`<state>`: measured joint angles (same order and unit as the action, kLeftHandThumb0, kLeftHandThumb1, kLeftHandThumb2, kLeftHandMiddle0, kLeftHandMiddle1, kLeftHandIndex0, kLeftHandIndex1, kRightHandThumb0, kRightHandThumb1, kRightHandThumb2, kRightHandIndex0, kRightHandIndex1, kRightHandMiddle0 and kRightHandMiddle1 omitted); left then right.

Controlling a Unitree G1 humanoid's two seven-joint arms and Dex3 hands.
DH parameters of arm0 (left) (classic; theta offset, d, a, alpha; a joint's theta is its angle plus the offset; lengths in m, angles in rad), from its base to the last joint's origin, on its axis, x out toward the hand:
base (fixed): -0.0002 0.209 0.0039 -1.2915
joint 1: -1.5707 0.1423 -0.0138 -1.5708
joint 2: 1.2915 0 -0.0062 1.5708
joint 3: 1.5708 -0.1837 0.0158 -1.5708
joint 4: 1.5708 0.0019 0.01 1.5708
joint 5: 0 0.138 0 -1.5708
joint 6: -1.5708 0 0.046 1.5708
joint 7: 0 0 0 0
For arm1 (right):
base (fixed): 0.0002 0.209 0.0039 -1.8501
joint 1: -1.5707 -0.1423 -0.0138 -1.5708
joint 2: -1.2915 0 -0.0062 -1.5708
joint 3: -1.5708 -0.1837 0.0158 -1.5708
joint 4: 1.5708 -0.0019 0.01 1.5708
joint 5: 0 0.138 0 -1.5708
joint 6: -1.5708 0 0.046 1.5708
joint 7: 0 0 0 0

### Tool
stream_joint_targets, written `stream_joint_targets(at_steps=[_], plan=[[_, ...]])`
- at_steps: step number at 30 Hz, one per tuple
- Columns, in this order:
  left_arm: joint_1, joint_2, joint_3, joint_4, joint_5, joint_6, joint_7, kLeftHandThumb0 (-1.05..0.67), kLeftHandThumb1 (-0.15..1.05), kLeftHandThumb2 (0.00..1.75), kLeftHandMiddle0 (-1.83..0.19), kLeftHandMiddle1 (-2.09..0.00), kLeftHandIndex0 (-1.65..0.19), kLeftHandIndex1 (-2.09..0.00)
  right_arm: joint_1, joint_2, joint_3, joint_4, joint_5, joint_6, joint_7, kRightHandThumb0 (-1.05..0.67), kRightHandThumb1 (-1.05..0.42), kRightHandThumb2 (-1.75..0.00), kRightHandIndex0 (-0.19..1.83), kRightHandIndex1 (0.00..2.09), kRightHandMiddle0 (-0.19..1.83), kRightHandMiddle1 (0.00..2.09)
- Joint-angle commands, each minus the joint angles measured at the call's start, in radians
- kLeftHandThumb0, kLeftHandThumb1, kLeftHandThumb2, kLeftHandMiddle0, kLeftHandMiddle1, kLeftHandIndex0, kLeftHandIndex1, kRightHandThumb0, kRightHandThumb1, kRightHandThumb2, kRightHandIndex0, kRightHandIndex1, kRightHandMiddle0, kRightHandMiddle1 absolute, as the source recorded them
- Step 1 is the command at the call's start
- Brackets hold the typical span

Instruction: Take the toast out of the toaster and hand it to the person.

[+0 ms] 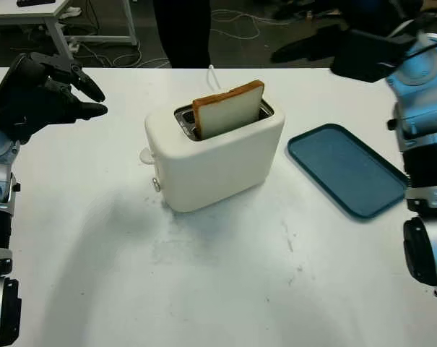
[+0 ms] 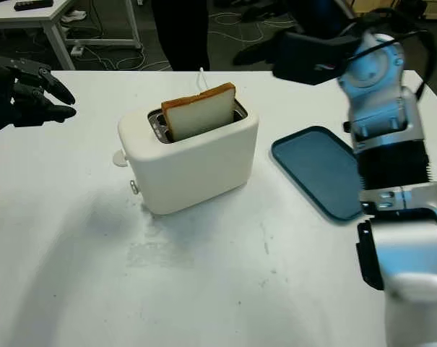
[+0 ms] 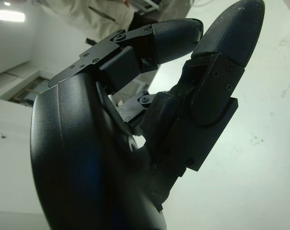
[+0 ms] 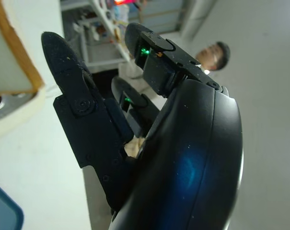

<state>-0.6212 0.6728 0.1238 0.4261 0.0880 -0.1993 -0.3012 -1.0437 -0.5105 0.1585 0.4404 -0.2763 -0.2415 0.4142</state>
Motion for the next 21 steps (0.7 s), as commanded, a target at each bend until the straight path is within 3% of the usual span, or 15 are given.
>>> stream_joint_targets(at_steps=[1,8,9,11,12,21], plan=[[0.01,-0.005,0.001,0.012,0.005,-0.02,0.009,-1.05,0.75,0.01,-1.25,-0.79,-1.11,-0.83,-0.028,0.022,0.035,0.023,-0.034,-0.036,-0.005,-0.77,-0.68,0.0,0.94,0.04,0.87,0.03],[0.009,-0.004,-0.004,-0.002,0.012,0.006,0.013,-1.05,0.74,0.0,-1.25,-0.79,-1.12,-0.83,-0.06,0.073,0.101,0.14,-0.071,-0.11,0.017,-0.77,-0.65,0.0,0.91,0.06,0.86,0.02],[0.01,-0.003,-0.005,-0.004,0.015,0.008,0.015,-1.05,0.74,0.0,-1.25,-0.79,-1.12,-0.84,-0.062,0.075,0.11,0.146,-0.08,-0.111,0.021,-0.78,-0.65,0.0,0.84,0.22,0.86,0.03],[0.011,-0.002,-0.004,-0.002,0.015,0.003,0.014,-1.05,0.74,0.0,-1.26,-0.79,-1.12,-0.84,-0.063,0.082,0.124,0.153,-0.093,-0.103,0.03,-0.79,-0.66,0.0,0.56,0.73,0.85,0.03],[0.011,-0.002,-0.004,0.003,0.014,-0.005,0.013,-1.05,0.75,0.0,-1.26,-0.79,-1.11,-0.84,-0.064,0.085,0.129,0.158,-0.098,-0.104,0.033,-0.79,-0.66,0.0,0.48,0.86,0.85,0.03],[0.011,-0.003,-0.002,0.015,0.011,-0.011,0.014,-1.05,0.75,0.0,-1.25,-0.78,-1.11,-0.83,-0.062,0.099,0.164,0.207,-0.134,-0.095,0.051,-0.8,-0.64,0.0,0.36,1.03,0.81,0.01]])
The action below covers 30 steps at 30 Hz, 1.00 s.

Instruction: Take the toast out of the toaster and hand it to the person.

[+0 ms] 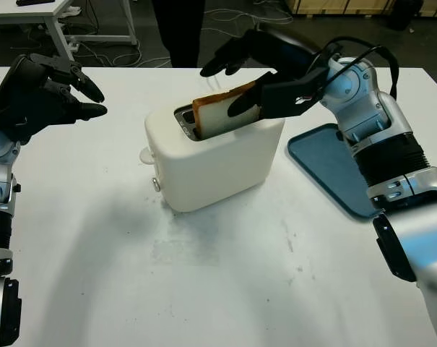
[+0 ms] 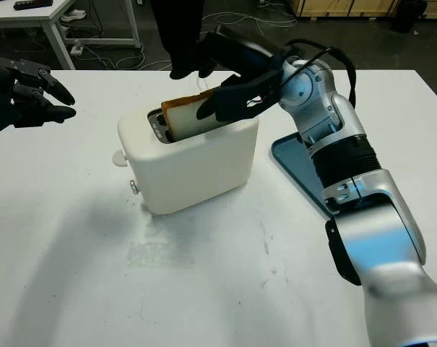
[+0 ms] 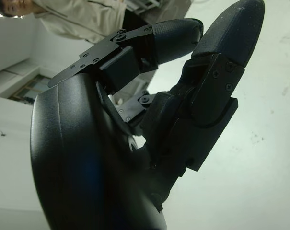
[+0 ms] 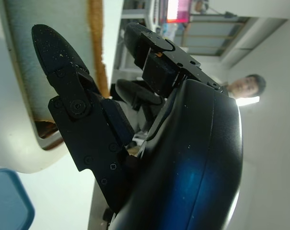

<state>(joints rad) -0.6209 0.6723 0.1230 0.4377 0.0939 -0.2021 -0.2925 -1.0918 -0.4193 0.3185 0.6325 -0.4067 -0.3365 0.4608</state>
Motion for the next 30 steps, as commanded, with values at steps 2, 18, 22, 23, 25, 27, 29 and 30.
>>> stream_joint_targets(at_steps=[2,18,22,23,25,27,29,30], plan=[[0.009,-0.002,-0.002,0.013,0.008,-0.021,0.007,-1.05,0.75,0.0,-1.26,-0.78,-1.11,-0.83,-0.011,0.01,0.008,0.029,-0.01,-0.009,0.0,-0.78,-0.63,0.0,0.35,1.03,0.81,0.01],[0.009,-0.004,0.0,0.003,-0.002,0.003,-0.003,-1.05,0.75,0.0,-1.25,-0.77,-1.1,-0.82,0.034,0.009,0.028,0.071,-0.017,-0.065,0.005,-0.37,-0.76,-0.03,0.78,1.08,1.07,0.18],[0.012,-0.003,-0.006,-0.002,0.009,0.005,0.002,-1.05,0.76,0.01,-1.26,-0.76,-1.1,-0.81,0.041,0.0,0.035,0.066,-0.033,-0.088,0.002,-0.46,-0.83,-0.01,1.01,1.46,1.01,1.09],[0.012,-0.002,-0.007,-0.003,0.01,0.007,0.002,-1.05,0.75,0.0,-1.26,-0.76,-1.1,-0.81,0.04,-0.006,0.042,0.068,-0.049,-0.103,-0.013,-0.5,-0.85,-0.01,1.06,1.6,0.99,1.28],[0.012,-0.002,-0.007,-0.002,0.01,0.009,0.003,-1.05,0.75,0.0,-1.26,-0.76,-1.1,-0.81,0.038,-0.011,0.051,0.081,-0.076,-0.139,-0.058,-0.57,-0.9,-0.04,1.19,1.72,0.99,1.61],[0.012,-0.004,-0.005,0.002,0.007,0.004,0.004,-1.05,0.75,0.0,-1.25,-0.75,-1.1,-0.81,0.035,-0.014,0.056,0.094,-0.105,-0.176,-0.115,-0.59,-0.92,-0.16,1.26,1.74,1.0,1.72],[0.013,-0.004,-0.004,0.005,0.008,-0.004,0.006,-1.05,0.75,0.0,-1.25,-0.76,-1.11,-0.81,0.032,-0.011,0.051,0.113,-0.117,-0.211,-0.174,-0.6,-0.92,-0.29,1.28,1.74,1.03,1.74],[0.013,-0.004,-0.004,0.005,0.008,-0.004,0.007,-1.05,0.75,0.0,-1.25,-0.76,-1.11,-0.81,0.029,-0.01,0.047,0.12,-0.123,-0.228,-0.202,-0.6,-0.92,-0.32,1.28,1.74,1.04,1.74]])
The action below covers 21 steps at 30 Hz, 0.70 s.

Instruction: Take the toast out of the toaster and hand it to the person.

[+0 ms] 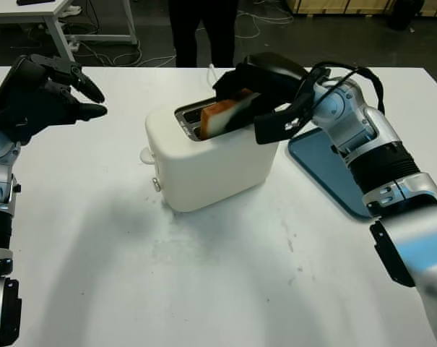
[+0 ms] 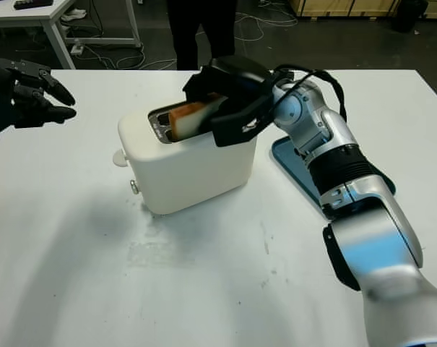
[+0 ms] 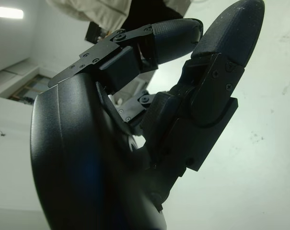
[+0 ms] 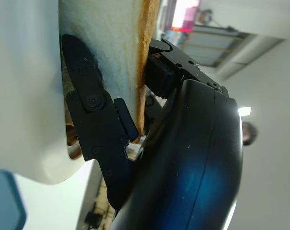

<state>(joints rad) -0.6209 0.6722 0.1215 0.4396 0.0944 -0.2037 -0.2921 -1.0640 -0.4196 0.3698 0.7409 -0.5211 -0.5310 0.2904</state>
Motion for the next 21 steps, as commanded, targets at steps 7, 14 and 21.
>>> stream_joint_targets(at_steps=[7,14,21], plan=[[0.016,-0.002,-0.006,-0.004,0.01,0.014,0.002,-1.05,0.75,0.0,-1.24,-0.77,-1.11,-0.81,-0.034,-0.008,-0.06,0.04,0.009,-0.066,-0.139,-0.56,-0.92,-0.42,1.18,1.75,0.91,1.75],[0.017,-0.005,-0.001,0.003,0.005,0.012,0.002,-1.05,0.75,0.0,-1.24,-0.77,-1.11,-0.81,-0.097,-0.015,-0.153,0.071,0.086,-0.023,-0.119,-0.55,-0.92,-0.45,1.11,1.75,0.82,1.75],[0.019,-0.003,-0.001,-0.004,0.007,0.025,0.002,-1.05,0.74,0.0,-1.24,-0.78,-1.11,-0.8,-0.152,-0.055,-0.259,0.196,0.195,-0.036,-0.129,-0.57,-0.92,-0.39,1.02,1.75,0.79,1.75]])
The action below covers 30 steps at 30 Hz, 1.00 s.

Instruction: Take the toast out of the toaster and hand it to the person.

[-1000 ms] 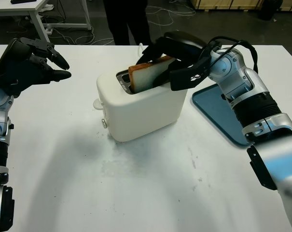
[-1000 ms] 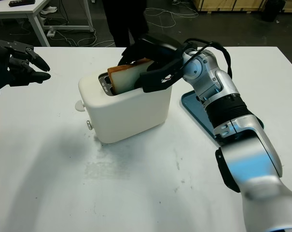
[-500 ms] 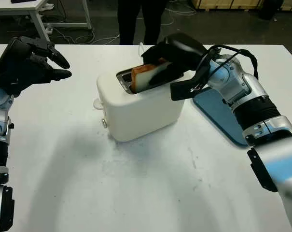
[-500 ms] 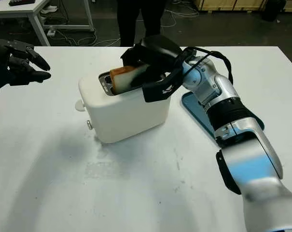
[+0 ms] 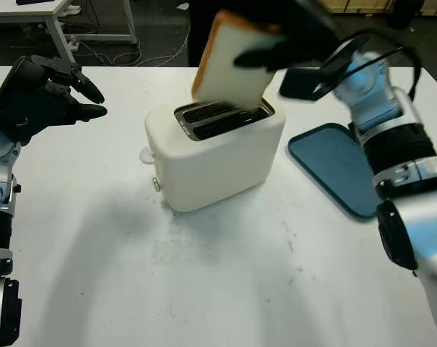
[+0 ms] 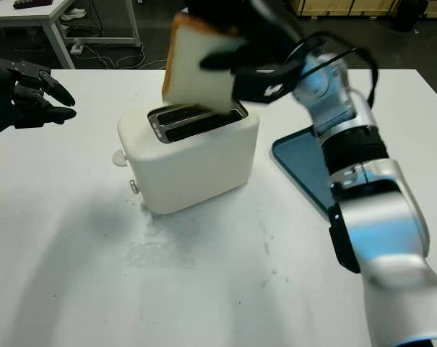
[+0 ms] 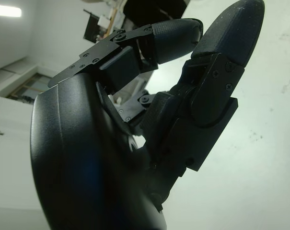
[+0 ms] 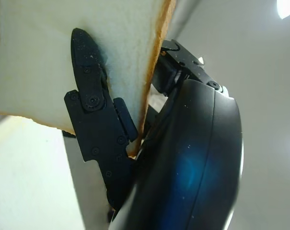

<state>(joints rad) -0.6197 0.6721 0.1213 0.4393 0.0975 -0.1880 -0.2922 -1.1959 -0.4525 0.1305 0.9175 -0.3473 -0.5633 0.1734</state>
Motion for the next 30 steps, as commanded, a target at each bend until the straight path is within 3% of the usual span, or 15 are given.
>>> stream_joint_targets(at_steps=[1,13,17,21,30], plan=[[0.019,-0.003,0.0,-0.006,0.004,0.01,0.003,-1.05,0.74,0.0,-1.24,-0.78,-1.11,-0.8,-0.024,-0.03,-0.032,0.036,0.034,-0.009,-0.01,-0.57,-0.92,-0.39,1.02,1.75,0.79,1.75],[0.022,-0.003,0.001,-0.013,-0.002,0.022,-0.003,-1.05,0.74,0.0,-1.23,-0.78,-1.1,-0.8,0.08,-0.051,-0.165,0.179,0.174,0.096,-0.025,-0.33,-0.92,-0.39,0.92,1.75,0.71,1.75],[0.022,-0.005,0.001,-0.005,-0.003,0.018,-0.001,-1.05,0.74,0.0,-1.23,-0.78,-1.1,-0.8,0.14,-0.022,-0.247,0.174,0.272,0.191,-0.041,-0.29,-0.92,-0.44,0.88,1.75,0.61,1.75],[0.021,-0.009,0.0,-0.007,-0.004,0.027,0.0,-1.05,0.74,0.0,-1.24,-0.77,-1.11,-0.8,0.197,0.012,-0.318,0.173,0.35,0.276,-0.073,-0.3,-0.92,-0.49,0.91,1.75,0.64,1.75],[0.017,-0.012,0.001,0.015,-0.006,0.006,0.001,-1.05,0.73,0.0,-1.24,-0.77,-1.11,-0.8,0.28,0.072,-0.396,0.207,0.437,0.31,-0.119,-0.24,-0.92,-0.56,0.91,1.75,0.62,1.75]])
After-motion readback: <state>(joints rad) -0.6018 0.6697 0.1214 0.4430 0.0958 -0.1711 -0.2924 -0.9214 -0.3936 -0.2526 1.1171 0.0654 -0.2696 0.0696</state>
